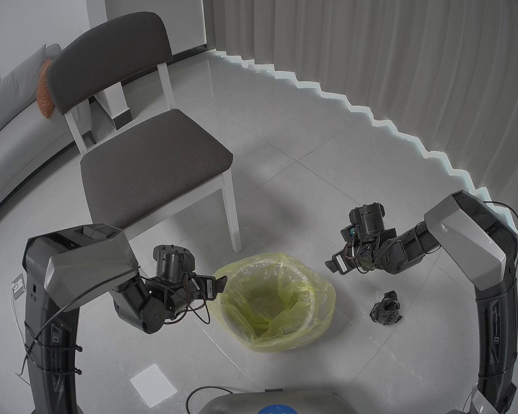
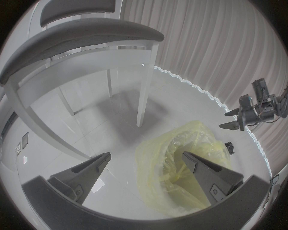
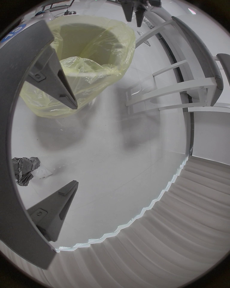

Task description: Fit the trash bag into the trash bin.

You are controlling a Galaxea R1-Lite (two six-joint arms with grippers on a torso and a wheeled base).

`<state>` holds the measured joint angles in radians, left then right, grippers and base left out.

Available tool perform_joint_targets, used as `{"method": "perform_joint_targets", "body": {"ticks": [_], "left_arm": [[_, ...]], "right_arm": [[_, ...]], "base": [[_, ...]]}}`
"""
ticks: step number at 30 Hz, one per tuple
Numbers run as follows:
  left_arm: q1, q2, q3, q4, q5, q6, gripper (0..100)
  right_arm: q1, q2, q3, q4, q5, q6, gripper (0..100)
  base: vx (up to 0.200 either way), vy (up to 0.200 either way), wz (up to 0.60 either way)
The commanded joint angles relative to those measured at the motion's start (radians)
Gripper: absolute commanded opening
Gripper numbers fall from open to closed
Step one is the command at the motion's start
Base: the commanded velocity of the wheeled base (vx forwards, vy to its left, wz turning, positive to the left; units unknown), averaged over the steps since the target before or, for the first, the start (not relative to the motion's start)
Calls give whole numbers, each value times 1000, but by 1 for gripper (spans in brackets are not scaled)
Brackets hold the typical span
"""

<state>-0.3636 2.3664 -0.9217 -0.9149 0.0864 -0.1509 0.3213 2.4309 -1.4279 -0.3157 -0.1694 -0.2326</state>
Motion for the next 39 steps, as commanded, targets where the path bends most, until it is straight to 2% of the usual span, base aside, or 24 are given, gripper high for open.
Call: {"method": "perform_joint_targets", "body": {"ticks": [1, 10, 18, 29, 35, 39], "left_arm": [[23, 79, -45, 5, 7, 1, 100], [72, 73, -23, -7, 10, -1, 100], [81, 162, -118, 18, 1, 2, 100], [57, 211, -286, 174, -5, 1, 100], [46, 215, -316, 248, -22, 1, 100], [54, 205, -305, 240, -23, -1, 100]], "right_arm": [[1, -38, 33, -5, 1, -2, 100], [-1, -30, 49, -5, 1, -10, 100], [4, -35, 98, -6, 2, -36, 100], [5, -27, 107, -6, 4, -39, 100], [7, -23, 107, -6, 5, -39, 100], [7, -19, 116, -6, 5, -37, 100]], "base": [[0, 0, 0], [0, 0, 0], [0, 0, 0], [0, 0, 0], [0, 0, 0], [0, 0, 0]]}}
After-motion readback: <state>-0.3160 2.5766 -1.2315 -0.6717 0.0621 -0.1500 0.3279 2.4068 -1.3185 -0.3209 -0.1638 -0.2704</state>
